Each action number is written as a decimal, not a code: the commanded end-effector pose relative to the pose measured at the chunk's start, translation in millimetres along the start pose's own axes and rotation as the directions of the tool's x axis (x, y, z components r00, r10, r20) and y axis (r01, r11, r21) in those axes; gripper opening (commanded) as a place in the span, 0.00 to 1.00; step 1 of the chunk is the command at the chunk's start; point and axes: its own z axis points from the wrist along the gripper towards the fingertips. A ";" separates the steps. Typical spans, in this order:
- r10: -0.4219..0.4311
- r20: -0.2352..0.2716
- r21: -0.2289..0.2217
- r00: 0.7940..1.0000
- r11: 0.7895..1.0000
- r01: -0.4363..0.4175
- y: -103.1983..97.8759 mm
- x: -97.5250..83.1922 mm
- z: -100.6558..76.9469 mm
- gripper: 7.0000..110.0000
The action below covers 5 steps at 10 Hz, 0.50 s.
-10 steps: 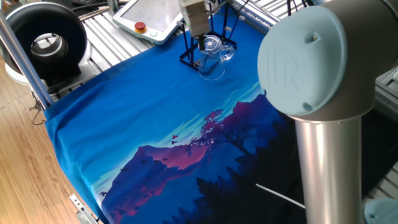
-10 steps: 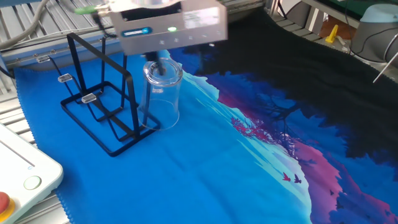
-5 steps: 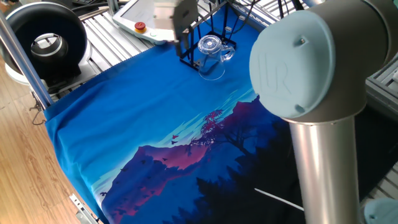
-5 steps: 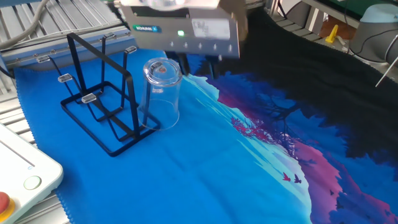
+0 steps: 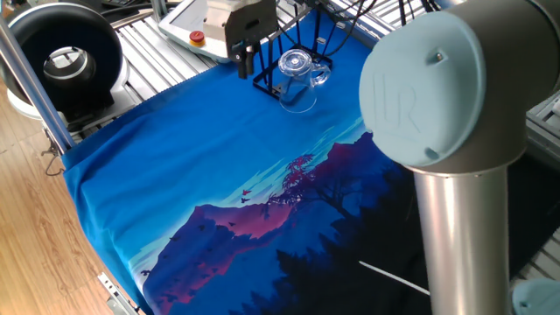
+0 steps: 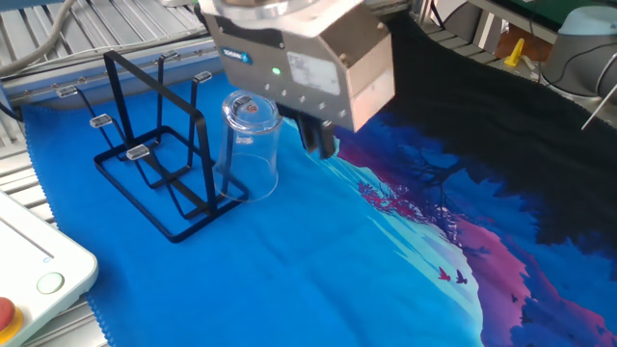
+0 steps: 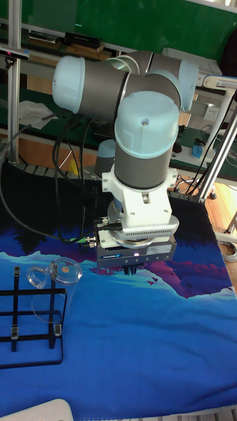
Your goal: Put the cup on the cup rack
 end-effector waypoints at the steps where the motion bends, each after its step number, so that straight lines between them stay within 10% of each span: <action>1: 0.071 0.104 0.002 0.992 0.997 -0.071 -4.1 -21.1 5.6 0.00; 5: 0.047 0.283 -0.037 0.958 0.999 -0.038 -29.1 -26.6 9.1 0.00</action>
